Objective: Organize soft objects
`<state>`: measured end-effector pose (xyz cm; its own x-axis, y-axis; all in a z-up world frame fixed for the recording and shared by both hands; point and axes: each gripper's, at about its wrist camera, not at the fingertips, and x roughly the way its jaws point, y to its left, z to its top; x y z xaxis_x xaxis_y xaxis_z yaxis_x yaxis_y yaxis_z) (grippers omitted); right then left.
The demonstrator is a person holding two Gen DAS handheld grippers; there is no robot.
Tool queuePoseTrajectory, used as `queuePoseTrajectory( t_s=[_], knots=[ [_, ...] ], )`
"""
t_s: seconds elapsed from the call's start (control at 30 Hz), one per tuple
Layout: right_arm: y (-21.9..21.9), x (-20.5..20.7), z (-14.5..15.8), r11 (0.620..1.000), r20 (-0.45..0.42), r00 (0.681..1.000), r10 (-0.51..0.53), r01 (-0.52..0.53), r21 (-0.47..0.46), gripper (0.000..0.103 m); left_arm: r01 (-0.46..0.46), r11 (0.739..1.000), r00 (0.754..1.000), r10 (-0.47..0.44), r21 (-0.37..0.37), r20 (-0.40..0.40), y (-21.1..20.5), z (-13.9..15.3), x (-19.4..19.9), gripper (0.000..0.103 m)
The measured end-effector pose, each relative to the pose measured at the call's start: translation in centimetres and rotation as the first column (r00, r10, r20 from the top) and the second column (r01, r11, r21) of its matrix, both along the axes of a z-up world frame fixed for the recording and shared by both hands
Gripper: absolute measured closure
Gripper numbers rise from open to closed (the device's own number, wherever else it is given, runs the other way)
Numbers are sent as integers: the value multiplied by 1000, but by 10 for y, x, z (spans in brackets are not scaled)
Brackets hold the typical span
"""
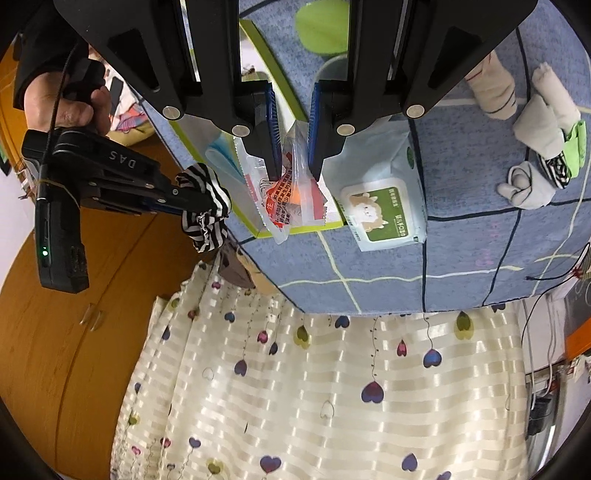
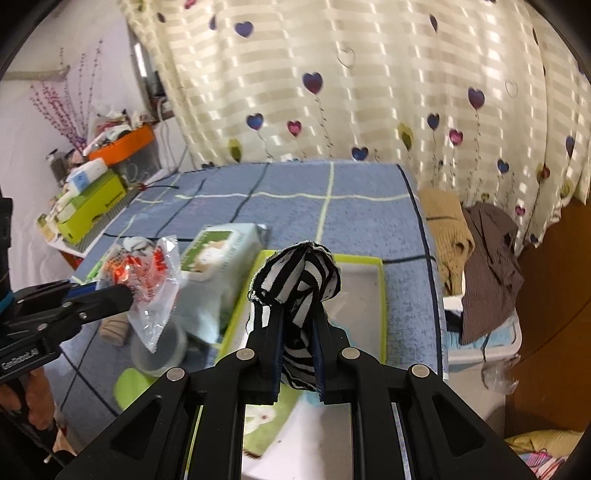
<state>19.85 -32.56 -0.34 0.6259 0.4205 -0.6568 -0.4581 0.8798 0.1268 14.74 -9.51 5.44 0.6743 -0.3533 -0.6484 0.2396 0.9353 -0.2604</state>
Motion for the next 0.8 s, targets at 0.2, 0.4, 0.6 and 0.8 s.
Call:
queuePoseTrajectory(
  t_s=[0.2, 0.4, 0.6, 0.8],
  knots=[
    [-6, 33, -23, 1000, -55, 998, -17, 17, -6, 90, 11, 1000, 999, -10, 21, -34, -13, -6, 18, 88],
    [-2, 61, -47, 1000, -104, 995, -5, 3, -22, 88, 11, 999, 999, -9, 47, -47, -21, -9, 31, 88],
    [-6, 65, -57, 1000, -121, 993, -12, 11, -8, 62, 14, 997, 997, -8, 71, -83, -30, -19, 44, 88],
    [-16, 47, -50, 1000, -89, 996, -19, 21, 15, 62, 31, 995, 993, -21, 91, -117, -41, -28, 54, 88]
  ],
)
